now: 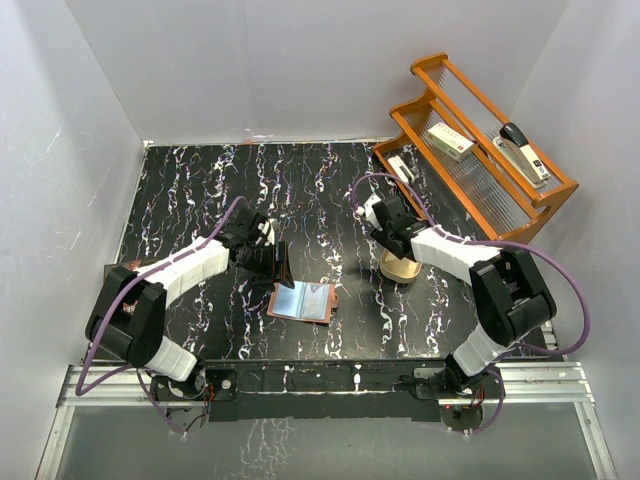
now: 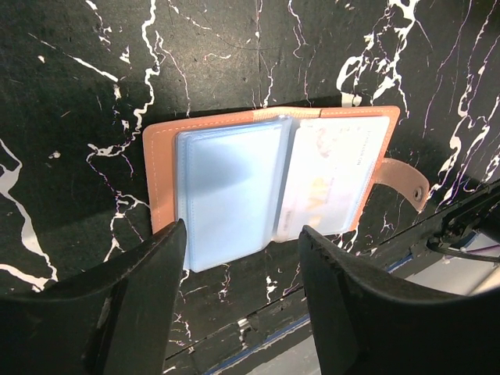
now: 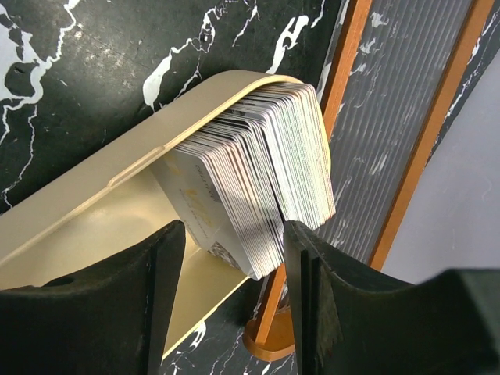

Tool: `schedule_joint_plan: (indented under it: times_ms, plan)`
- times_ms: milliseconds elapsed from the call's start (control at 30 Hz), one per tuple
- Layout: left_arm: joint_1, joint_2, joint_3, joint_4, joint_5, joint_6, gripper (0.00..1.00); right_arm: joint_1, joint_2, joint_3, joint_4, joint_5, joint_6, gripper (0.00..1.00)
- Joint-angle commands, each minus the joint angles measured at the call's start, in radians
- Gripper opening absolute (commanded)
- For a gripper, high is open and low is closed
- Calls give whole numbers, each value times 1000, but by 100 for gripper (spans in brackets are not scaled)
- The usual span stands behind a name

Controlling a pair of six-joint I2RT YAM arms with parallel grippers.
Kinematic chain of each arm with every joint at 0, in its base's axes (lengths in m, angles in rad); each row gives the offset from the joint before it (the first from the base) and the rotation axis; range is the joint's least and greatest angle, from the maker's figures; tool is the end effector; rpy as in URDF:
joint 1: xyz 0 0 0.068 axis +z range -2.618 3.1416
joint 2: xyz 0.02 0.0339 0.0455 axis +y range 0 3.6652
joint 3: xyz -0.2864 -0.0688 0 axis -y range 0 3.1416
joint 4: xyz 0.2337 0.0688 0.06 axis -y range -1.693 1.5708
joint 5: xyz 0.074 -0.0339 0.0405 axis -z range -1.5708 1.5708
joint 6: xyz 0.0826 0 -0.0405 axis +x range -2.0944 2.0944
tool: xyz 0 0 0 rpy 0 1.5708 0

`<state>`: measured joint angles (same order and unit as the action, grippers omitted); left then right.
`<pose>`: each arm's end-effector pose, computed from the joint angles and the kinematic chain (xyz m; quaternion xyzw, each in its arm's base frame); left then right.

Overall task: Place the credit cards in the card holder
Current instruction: Pick up the credit card from the storage box.

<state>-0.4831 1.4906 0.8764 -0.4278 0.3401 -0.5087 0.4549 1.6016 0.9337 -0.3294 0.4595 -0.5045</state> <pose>0.2522 -0.1634 0.1822 0.0320 0.9518 -0.2662 0.1488 0.3123 0.1120 0.1778 -0.3739 0.8583 -0.2252 0.2699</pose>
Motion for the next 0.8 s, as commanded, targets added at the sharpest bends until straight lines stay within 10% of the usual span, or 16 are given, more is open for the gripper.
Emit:
schedule_joint_plan:
  times_ms: [0, 767]
  plan:
    - [12, -17, -1, -32, 5, 29, 58, -6, -9, -3, 88, 54, -24, 51]
    - [17, -14, -43, -16, 2, 31, 58, -6, -45, 35, 94, 135, -35, 16]
